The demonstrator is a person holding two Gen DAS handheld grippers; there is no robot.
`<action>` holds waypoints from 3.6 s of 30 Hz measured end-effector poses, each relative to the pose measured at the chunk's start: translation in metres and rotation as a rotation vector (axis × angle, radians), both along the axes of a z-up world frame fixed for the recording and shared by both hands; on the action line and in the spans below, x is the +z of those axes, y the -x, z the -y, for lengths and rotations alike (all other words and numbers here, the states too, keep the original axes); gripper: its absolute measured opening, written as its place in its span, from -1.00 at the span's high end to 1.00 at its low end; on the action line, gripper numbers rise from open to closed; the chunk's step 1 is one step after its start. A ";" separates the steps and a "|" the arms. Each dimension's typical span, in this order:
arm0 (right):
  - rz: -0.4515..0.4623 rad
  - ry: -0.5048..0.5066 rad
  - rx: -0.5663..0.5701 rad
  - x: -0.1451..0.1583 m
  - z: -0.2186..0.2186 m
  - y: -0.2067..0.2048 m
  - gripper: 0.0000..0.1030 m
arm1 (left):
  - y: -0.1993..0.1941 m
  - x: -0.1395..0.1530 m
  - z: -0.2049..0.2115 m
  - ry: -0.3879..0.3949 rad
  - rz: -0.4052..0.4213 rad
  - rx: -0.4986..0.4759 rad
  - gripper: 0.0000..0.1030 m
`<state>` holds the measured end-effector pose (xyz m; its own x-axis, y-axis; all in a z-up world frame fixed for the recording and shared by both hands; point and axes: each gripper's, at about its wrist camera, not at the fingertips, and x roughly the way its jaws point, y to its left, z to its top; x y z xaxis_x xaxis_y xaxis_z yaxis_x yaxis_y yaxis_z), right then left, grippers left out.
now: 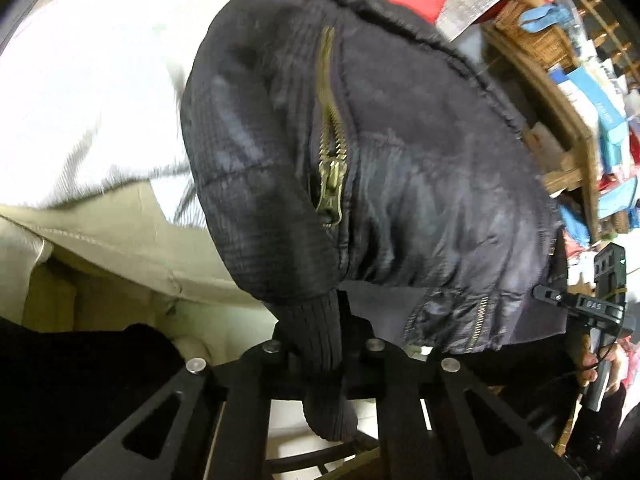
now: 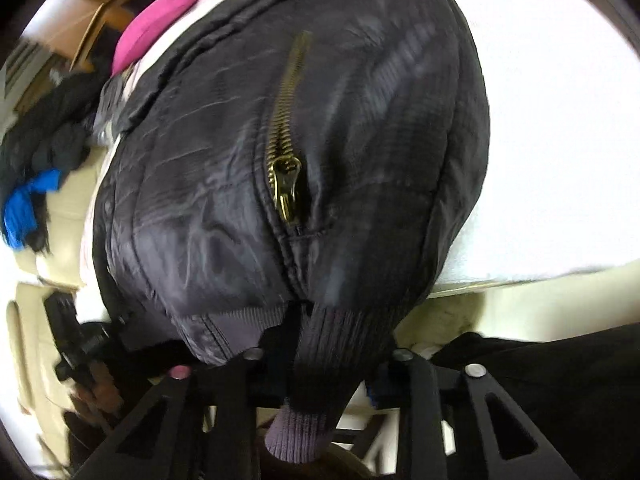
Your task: Fold large clothes
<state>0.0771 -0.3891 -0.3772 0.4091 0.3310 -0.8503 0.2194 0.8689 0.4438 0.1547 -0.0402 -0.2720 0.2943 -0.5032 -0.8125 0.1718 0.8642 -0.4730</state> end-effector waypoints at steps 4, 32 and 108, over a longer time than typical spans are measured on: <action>0.021 -0.064 -0.001 0.001 0.008 0.011 0.51 | -0.005 0.004 0.001 0.019 0.007 -0.014 0.80; 0.387 -0.025 0.126 0.123 -0.028 0.024 0.74 | 0.000 0.122 -0.008 0.196 0.220 -0.164 0.84; 0.548 -0.402 -0.404 0.097 0.078 -0.152 -0.68 | -0.191 0.078 0.023 0.229 0.166 0.352 -0.75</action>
<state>0.2290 -0.4672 -0.2799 0.8892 0.3066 -0.3395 0.1430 0.5187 0.8429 0.3461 -0.0630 -0.1944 0.5967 -0.5100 -0.6195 -0.0246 0.7601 -0.6494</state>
